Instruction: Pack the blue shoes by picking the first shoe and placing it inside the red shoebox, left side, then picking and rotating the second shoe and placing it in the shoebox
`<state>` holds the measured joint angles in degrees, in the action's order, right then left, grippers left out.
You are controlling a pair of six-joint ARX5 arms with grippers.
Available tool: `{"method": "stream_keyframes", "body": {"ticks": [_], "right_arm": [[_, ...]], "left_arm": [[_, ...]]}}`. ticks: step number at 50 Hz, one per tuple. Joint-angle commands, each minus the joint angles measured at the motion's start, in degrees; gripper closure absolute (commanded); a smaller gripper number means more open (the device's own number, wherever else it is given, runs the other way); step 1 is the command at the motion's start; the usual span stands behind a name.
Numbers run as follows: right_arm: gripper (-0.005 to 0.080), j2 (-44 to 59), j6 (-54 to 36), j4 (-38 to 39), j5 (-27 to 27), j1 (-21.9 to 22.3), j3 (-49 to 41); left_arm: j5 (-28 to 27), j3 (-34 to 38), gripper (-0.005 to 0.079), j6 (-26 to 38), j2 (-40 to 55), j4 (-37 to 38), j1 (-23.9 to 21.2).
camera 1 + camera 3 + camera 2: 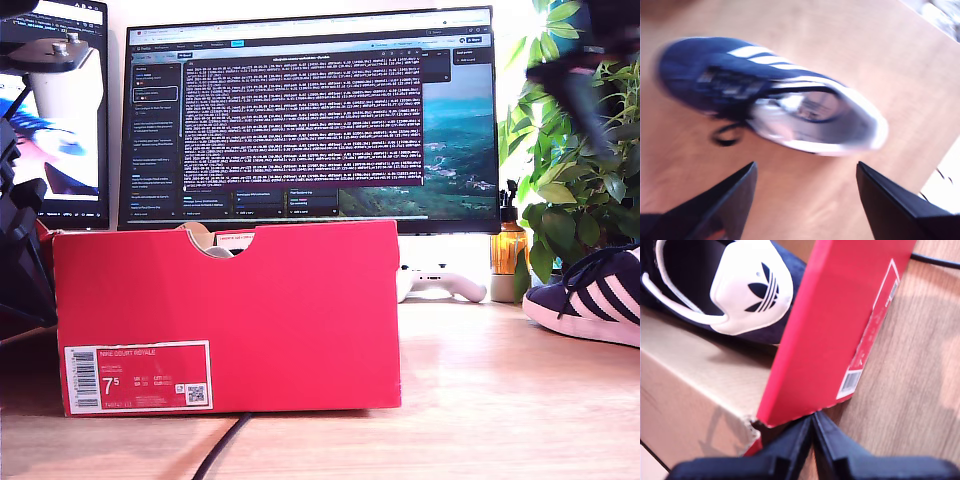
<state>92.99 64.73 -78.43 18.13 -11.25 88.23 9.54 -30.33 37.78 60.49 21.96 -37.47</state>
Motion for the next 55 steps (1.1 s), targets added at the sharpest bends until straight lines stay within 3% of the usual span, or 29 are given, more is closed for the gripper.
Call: {"method": "stream_keyframes", "body": {"ticks": [1, 6, 25, 48, 55], "right_arm": [[0.0112, 0.11, 0.42, -0.04, -1.01, 1.29, -3.65], [0.0085, 0.07, 3.41, -0.07, -0.96, 4.55, -9.44], [0.0086, 0.07, 5.99, 0.09, 0.74, 8.37, -12.41], [0.0088, 0.09, 7.78, 11.96, -2.84, 10.14, -22.71], [0.0158, 0.09, 8.70, 14.88, -3.26, 10.69, -24.65]], "left_arm": [[-0.33, -0.57, 0.0759, -0.46, 0.26, -0.59, -0.15], [-0.31, -0.57, 0.0759, -0.46, 0.26, -0.59, -0.15], [-0.33, -0.57, 0.0759, -0.46, 0.26, -0.59, -0.15], [-0.35, -0.57, 0.0759, -0.46, 0.26, -0.59, -0.15], [-0.33, -0.57, 0.0759, -0.46, 0.26, -0.59, -0.15]]}}
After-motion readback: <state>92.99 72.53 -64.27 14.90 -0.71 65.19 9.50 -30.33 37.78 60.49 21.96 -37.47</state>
